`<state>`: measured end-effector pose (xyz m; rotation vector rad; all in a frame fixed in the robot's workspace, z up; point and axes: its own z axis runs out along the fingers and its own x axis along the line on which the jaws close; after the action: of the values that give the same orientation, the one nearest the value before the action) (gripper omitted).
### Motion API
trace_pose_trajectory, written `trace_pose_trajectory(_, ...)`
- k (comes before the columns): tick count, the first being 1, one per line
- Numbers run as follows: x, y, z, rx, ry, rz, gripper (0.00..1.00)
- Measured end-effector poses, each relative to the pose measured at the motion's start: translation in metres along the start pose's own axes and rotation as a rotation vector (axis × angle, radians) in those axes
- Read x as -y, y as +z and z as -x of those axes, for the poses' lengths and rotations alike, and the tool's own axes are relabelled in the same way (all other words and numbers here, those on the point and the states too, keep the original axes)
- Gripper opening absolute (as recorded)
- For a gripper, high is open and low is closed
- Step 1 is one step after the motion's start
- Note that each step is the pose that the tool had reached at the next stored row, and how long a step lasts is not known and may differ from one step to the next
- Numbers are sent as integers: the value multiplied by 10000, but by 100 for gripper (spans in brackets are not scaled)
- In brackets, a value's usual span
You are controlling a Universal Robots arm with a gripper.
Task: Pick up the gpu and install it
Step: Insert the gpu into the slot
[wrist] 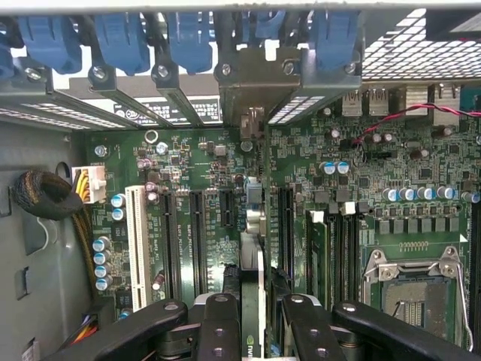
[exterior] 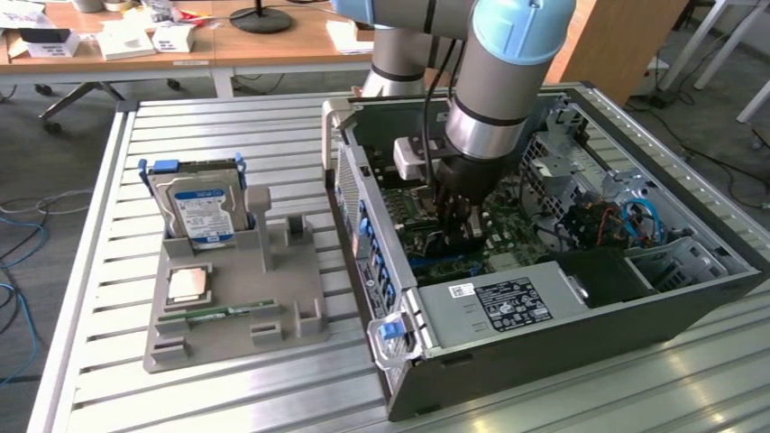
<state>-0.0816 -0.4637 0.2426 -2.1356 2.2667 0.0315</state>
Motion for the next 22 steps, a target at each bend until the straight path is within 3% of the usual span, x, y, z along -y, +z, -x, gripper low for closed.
trace_pose_trajectory(22, -1, 19, -17, -1, -5, 0, 27)
